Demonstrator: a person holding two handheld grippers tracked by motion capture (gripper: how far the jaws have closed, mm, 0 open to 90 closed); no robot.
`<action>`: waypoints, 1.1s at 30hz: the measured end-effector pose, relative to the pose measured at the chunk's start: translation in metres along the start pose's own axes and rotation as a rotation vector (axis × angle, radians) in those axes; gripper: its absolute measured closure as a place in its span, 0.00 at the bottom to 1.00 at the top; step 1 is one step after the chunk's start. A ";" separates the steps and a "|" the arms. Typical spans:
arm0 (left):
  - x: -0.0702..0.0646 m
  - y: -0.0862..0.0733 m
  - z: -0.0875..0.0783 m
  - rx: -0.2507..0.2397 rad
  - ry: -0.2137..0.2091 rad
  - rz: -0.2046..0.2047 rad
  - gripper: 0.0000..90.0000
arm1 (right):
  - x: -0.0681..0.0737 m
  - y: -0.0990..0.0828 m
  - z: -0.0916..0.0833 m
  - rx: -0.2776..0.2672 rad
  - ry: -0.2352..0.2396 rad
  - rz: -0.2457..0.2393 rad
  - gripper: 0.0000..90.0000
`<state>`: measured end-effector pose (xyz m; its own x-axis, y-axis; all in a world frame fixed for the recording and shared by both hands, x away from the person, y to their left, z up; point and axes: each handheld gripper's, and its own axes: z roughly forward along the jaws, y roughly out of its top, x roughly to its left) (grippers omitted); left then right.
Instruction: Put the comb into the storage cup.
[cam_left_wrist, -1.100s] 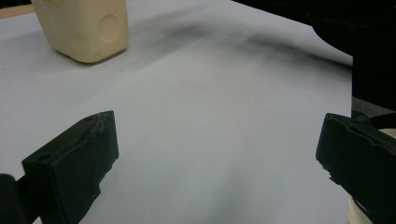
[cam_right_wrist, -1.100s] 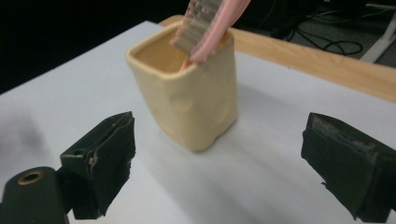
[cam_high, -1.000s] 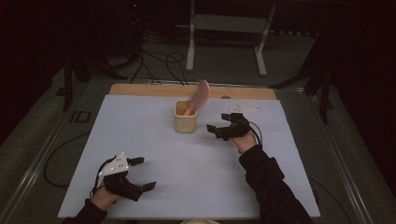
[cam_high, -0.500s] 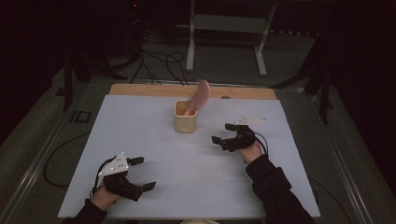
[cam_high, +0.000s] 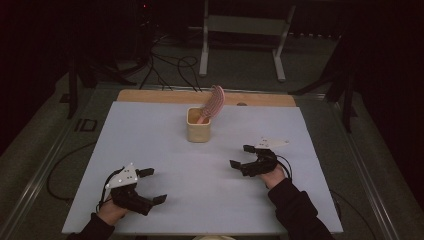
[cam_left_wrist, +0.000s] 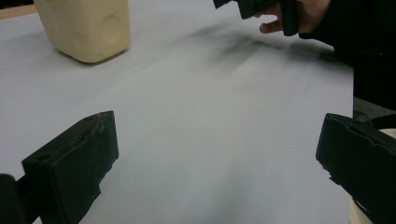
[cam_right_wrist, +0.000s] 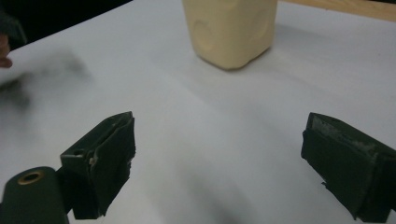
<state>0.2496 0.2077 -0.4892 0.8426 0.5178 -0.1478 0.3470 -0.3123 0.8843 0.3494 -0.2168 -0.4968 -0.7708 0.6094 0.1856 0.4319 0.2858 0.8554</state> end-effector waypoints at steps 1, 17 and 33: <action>0.000 0.000 0.000 0.000 0.000 0.000 0.00 | 0.001 -0.002 -0.001 0.000 0.005 -0.003 0.11; 0.000 0.000 0.000 0.002 -0.002 0.003 0.00 | 0.014 -0.029 -0.035 -0.006 0.002 -0.036 0.11; 0.000 -0.001 0.000 0.004 -0.002 0.001 0.00 | 0.011 -0.056 -0.073 -0.002 -0.070 -0.006 0.11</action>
<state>0.2492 0.2074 -0.4897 0.8441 0.5156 -0.1474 0.3472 -0.3159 0.8830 0.2826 -0.2802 -0.5070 -0.7387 0.6580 0.1462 0.4265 0.2883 0.8573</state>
